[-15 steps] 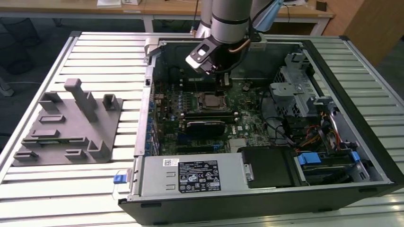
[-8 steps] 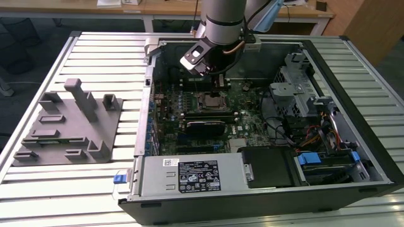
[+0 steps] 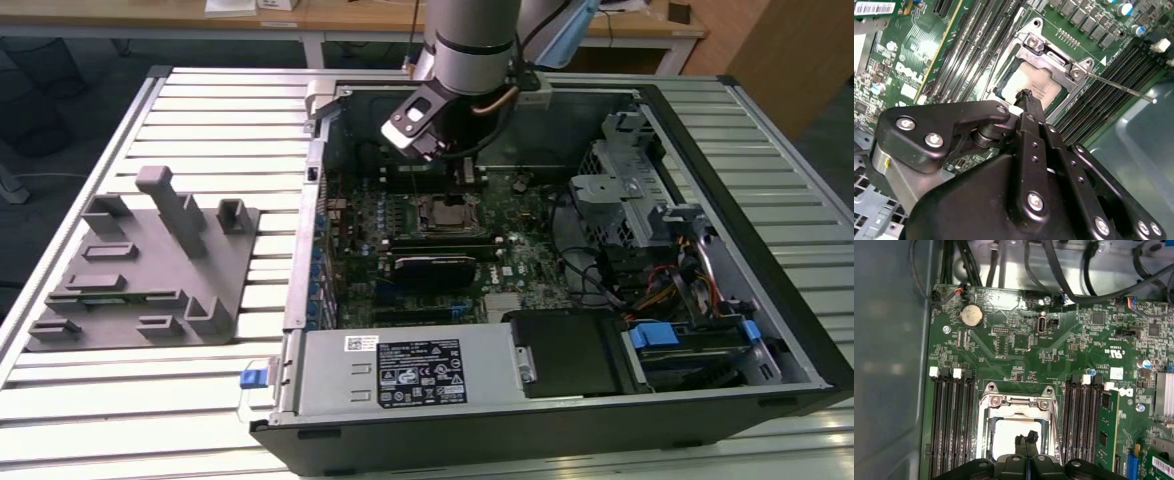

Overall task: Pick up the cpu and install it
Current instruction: 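Close the cpu cover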

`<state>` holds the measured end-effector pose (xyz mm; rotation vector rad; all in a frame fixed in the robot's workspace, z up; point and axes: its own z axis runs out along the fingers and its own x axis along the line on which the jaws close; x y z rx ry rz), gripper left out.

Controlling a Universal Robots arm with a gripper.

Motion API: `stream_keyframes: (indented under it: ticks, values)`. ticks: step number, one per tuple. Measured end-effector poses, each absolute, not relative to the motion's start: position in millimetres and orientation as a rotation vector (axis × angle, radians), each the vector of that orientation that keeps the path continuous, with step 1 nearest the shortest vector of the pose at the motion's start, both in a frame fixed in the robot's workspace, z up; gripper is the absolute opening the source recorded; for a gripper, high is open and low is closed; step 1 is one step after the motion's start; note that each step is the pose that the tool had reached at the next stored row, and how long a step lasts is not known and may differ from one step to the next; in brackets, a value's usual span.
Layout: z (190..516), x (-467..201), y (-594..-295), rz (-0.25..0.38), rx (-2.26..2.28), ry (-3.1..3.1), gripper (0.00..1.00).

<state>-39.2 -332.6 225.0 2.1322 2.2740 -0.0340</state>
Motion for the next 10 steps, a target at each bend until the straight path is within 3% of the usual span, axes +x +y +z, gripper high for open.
stream_keyframes:
  ticks: [10]
  values:
    - [224.9, -39.2, -332.6, -0.033, 1.916, 2.455, 0.11]
